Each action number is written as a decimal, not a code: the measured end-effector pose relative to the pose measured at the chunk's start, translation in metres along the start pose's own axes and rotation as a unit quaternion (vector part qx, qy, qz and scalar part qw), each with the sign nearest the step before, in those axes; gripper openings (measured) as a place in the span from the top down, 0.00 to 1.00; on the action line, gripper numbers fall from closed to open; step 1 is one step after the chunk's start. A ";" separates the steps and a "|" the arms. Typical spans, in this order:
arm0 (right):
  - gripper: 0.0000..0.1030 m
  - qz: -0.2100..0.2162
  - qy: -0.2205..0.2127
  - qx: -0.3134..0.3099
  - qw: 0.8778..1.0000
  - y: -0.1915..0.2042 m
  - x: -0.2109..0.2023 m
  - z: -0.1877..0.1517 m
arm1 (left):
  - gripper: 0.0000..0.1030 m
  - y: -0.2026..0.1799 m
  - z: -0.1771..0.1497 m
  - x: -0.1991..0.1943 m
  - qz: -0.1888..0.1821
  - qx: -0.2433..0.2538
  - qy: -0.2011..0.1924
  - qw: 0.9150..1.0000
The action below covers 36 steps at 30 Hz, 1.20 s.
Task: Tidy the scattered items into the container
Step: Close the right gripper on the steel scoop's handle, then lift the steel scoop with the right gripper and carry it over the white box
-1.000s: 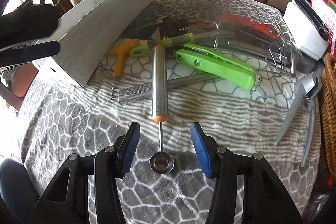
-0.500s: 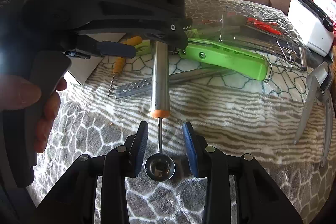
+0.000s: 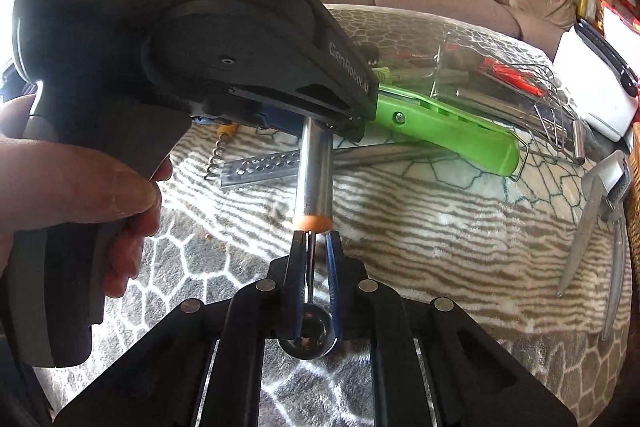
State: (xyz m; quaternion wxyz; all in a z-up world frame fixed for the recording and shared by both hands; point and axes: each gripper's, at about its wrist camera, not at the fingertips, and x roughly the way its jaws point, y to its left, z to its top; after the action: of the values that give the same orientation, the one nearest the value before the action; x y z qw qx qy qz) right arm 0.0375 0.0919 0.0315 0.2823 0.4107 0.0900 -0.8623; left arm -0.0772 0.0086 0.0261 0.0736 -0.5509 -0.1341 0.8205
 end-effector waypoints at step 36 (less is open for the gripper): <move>0.94 0.094 0.000 0.079 0.992 0.013 -0.021 0.028 | 0.85 -0.001 -0.001 -0.090 -0.072 0.017 -0.042 0.996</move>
State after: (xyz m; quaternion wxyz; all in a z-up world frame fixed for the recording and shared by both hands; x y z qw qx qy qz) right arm 0.0367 0.0791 0.0662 0.3288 0.4388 -0.0174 -0.8361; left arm -0.0418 -0.0145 0.1051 0.1358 -0.5033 -0.1623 0.8378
